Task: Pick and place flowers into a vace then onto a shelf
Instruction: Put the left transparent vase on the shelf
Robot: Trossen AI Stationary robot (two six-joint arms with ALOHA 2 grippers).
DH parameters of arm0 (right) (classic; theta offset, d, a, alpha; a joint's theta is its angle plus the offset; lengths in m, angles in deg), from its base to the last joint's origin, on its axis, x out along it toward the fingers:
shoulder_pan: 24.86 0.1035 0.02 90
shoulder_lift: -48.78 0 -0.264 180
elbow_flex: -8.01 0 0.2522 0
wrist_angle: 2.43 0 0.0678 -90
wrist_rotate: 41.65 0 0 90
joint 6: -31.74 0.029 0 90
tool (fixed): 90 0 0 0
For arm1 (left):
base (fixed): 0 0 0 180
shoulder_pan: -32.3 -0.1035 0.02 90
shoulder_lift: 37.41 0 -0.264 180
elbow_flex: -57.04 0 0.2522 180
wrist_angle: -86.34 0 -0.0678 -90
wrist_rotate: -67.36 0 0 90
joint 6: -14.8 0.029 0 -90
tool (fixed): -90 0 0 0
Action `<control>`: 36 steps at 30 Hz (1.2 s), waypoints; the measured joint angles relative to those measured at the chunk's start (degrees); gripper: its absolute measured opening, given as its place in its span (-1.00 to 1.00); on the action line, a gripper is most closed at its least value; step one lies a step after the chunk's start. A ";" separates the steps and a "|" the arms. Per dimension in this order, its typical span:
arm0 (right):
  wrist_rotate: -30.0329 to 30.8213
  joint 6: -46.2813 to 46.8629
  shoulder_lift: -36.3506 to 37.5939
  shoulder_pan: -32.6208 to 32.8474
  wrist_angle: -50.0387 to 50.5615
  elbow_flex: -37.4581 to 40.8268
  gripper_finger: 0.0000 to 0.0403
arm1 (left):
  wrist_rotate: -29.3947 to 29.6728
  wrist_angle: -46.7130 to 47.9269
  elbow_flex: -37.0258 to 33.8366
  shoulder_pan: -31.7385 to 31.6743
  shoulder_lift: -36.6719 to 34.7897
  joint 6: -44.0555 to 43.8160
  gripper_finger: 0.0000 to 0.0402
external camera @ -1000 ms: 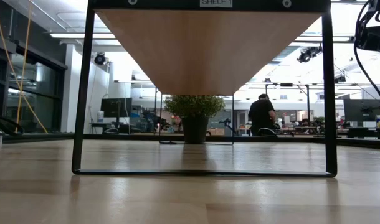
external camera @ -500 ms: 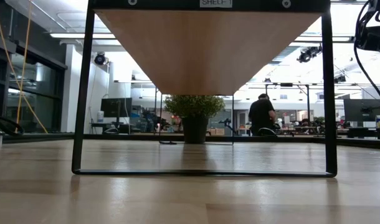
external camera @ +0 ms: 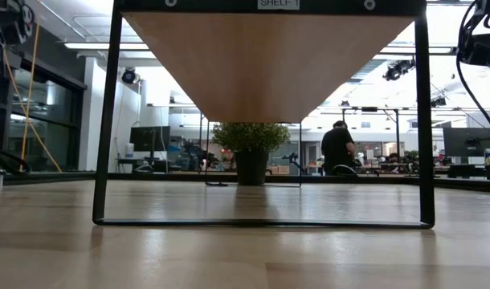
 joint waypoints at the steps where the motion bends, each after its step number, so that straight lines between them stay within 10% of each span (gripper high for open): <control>1: 0.50 -0.31 0.00 0.00 -0.01 0.00 -0.57 | -0.78 -0.35 -1.22 0.00 -0.55 -0.53 -0.54; 15: 7.53 -4.40 0.13 0.00 -0.20 0.00 -0.57 | -8.50 -3.53 -17.18 0.00 -5.50 -12.83 -0.54; 36: 6.41 -7.02 -0.02 -6.86 -5.97 -0.02 -0.57 | -19.39 -25.41 -28.01 6.97 -6.65 -6.85 -0.54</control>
